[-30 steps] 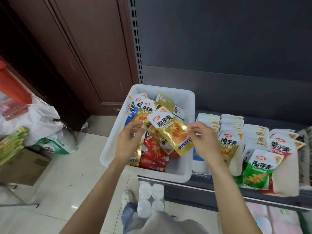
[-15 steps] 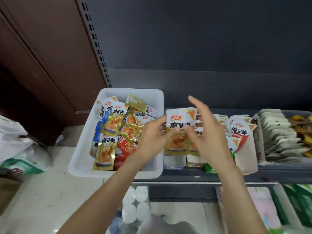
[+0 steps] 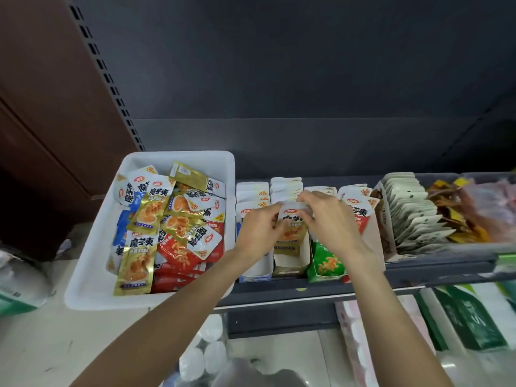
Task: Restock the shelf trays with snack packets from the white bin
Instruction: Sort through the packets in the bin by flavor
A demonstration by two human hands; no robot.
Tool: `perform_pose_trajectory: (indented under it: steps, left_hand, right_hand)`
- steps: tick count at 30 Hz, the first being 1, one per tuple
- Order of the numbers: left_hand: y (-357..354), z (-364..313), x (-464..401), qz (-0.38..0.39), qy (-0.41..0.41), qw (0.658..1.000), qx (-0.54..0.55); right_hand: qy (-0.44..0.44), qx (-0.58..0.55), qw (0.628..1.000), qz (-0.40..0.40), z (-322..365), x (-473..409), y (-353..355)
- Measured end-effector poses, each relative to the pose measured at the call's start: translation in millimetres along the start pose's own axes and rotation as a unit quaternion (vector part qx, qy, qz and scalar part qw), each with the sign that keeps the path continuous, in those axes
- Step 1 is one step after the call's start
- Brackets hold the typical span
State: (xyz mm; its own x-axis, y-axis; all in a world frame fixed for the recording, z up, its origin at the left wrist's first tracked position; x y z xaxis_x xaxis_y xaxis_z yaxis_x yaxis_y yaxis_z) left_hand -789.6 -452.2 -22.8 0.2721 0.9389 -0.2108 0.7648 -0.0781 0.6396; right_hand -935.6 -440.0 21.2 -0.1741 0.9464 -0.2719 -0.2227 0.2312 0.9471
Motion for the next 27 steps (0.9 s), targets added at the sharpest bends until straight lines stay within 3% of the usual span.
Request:
perform_pose_trajectory:
  steps: [7,11,15,18,21,25,27]
  left_hand:
    - [0.7,18.8,-8.0,-0.042,-0.030,0.984,-0.168]
    - [17.2,25.4,-0.8,-0.112,-0.039,0.981,-0.155]
    - [56.8,41.4,27.0,-0.178,-0.047,0.979,-0.092]
    - [90.3,72.2,57.5,-0.167,-0.066,0.977,-0.119]
    - [115.8,109.4,81.8,-0.119,-0.016,0.976,-0.181]
    - [131.1,137.2,98.9,-0.102,0.061,0.959,-0.258]
    - [133.4,143.5,95.4,-0.086,0.088,0.944,-0.307]
  right_hand:
    - [0.001,0.086,0.995,-0.045,2.5,-9.1,-38.9]
    - [-0.041,0.048,0.993,-0.096,5.8,-1.6,-40.0]
    - [-0.043,-0.078,0.984,-0.155,29.3,14.8,-23.5]
    - [0.032,-0.159,0.982,-0.098,62.0,16.4,-23.6]
    - [0.080,-0.182,0.980,0.002,95.4,5.2,-42.3]
    - [0.115,-0.155,0.978,0.083,136.6,-21.7,-85.2]
    - [0.143,-0.060,0.983,0.101,157.8,-36.3,-104.5]
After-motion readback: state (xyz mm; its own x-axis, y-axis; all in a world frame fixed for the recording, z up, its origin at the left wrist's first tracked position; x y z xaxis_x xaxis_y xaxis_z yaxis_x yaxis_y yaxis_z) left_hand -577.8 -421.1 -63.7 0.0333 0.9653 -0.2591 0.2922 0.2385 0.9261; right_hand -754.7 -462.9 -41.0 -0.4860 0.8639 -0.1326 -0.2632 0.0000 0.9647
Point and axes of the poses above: each hand's wrist, its own x-axis away from the middle knuckle, its own y-axis out of the back of the hand, z = x × y, the point moved 1 cm from there along -x, towards the middle knuckle
